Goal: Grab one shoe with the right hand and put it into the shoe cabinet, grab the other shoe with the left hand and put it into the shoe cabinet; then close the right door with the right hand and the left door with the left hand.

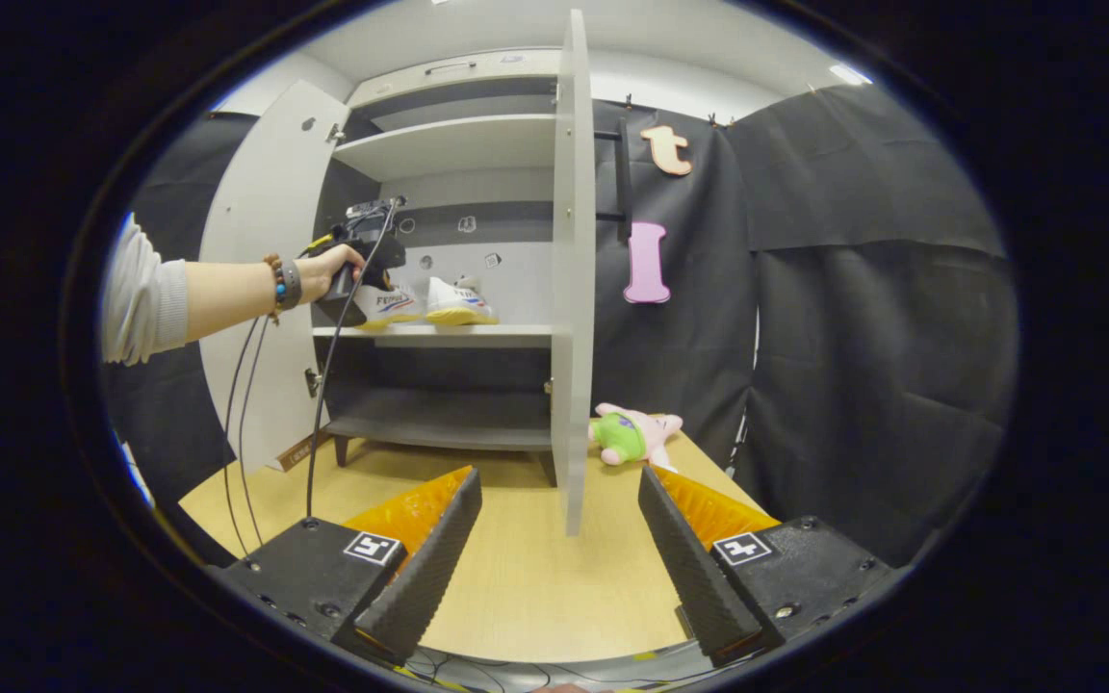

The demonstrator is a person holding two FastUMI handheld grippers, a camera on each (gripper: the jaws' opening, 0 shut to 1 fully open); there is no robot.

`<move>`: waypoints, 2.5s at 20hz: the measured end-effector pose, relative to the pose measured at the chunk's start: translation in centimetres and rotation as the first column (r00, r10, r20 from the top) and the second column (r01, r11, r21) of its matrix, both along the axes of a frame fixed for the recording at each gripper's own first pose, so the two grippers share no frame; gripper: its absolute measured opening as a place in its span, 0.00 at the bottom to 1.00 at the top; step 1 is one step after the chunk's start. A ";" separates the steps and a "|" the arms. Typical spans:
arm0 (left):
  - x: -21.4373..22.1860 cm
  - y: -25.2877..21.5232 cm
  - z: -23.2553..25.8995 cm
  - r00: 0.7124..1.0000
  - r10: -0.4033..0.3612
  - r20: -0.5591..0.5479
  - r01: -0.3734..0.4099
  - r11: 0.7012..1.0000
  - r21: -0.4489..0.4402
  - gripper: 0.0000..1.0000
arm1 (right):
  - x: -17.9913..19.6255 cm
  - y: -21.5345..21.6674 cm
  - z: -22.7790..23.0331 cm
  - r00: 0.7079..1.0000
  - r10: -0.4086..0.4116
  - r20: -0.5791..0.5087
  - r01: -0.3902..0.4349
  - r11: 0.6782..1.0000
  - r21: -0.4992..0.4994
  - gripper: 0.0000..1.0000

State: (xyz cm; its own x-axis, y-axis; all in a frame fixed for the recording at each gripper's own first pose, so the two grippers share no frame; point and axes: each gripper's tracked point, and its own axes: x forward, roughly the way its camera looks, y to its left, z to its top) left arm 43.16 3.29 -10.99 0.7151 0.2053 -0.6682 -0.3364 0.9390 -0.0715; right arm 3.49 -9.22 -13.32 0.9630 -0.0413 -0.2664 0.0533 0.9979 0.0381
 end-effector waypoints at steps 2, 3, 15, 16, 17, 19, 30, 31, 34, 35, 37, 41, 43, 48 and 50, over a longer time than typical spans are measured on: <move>0.2 -0.6 -0.1 0.999 -0.037 -0.008 0.036 0.999 -0.027 0.01 | 0.4 0.2 -0.1 1.000 0.007 -0.002 -0.007 1.000 0.008 1.00; 0.3 -1.0 0.1 0.999 -0.051 0.005 0.052 0.998 -0.043 0.18 | 0.7 0.4 0.1 1.000 0.011 0.003 -0.011 1.000 0.011 1.00; -3.1 -2.2 5.1 0.969 -0.199 0.145 0.199 0.980 0.014 0.22 | 1.4 2.4 0.2 0.998 0.063 0.019 -0.064 0.998 0.029 1.00; -3.7 -2.2 6.4 0.961 -0.212 0.180 0.210 0.977 0.032 0.22 | 1.3 2.5 0.4 0.998 0.066 0.022 -0.067 0.997 0.030 1.00; -4.5 -2.4 7.8 0.950 -0.224 0.218 0.218 0.975 0.051 0.22 | 1.2 2.7 0.4 0.997 0.069 0.024 -0.070 0.997 0.032 1.00; -7.2 -2.6 10.5 0.923 -0.256 0.287 0.242 0.967 0.083 0.22 | 1.1 3.1 0.8 0.997 0.076 0.034 -0.078 0.996 0.034 1.00; -30.7 -1.5 15.7 0.785 -0.304 0.539 0.242 0.953 0.185 0.32 | 0.0 5.7 4.4 0.986 0.134 0.102 -0.136 0.991 0.015 1.00; -32.7 -1.5 15.8 0.786 -0.300 0.540 0.237 0.954 0.185 0.44 | -0.2 6.1 4.8 0.984 0.140 0.112 -0.143 0.990 0.013 1.00; -36.1 -1.6 15.1 0.785 -0.298 0.543 0.234 0.954 0.186 0.57 | -1.0 7.0 6.1 0.978 0.156 0.137 -0.157 0.988 -0.003 1.00; -37.3 -2.0 14.8 0.784 -0.311 0.538 0.244 0.950 0.194 0.63 | -1.3 7.3 6.4 0.976 0.163 0.143 -0.164 0.986 -0.009 1.00; -39.2 -2.4 14.4 0.776 -0.344 0.528 0.243 0.936 0.253 0.76 | -1.9 7.9 6.9 0.973 0.178 0.148 -0.178 0.984 -0.012 1.00; -42.3 -4.4 13.7 0.742 -0.374 0.556 0.252 0.924 0.286 0.87 | -2.3 7.6 8.4 0.973 0.167 0.162 -0.170 0.985 0.005 1.00; -43.4 -5.1 12.4 0.742 -0.367 0.561 0.273 0.930 0.247 0.93 | -2.0 6.6 9.3 0.975 0.141 0.171 -0.145 0.989 0.011 1.00; -44.3 -5.2 10.7 0.733 -0.380 0.563 0.279 0.924 0.261 0.94 | -0.4 1.0 13.1 0.972 0.040 0.230 -0.036 0.999 -0.022 1.00; -44.6 -5.2 9.5 0.749 -0.382 0.541 0.286 0.923 0.256 0.94 | 0.8 -2.5 15.7 0.963 -0.012 0.268 0.024 0.999 -0.039 1.00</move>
State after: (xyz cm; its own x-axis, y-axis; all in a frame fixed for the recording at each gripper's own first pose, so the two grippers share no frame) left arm -1.40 -1.86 -1.45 0.9936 -0.0592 -0.0963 0.0595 0.9982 0.0012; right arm 4.31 -11.67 2.40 0.9979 -0.0648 0.0036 0.0648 0.9978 0.0119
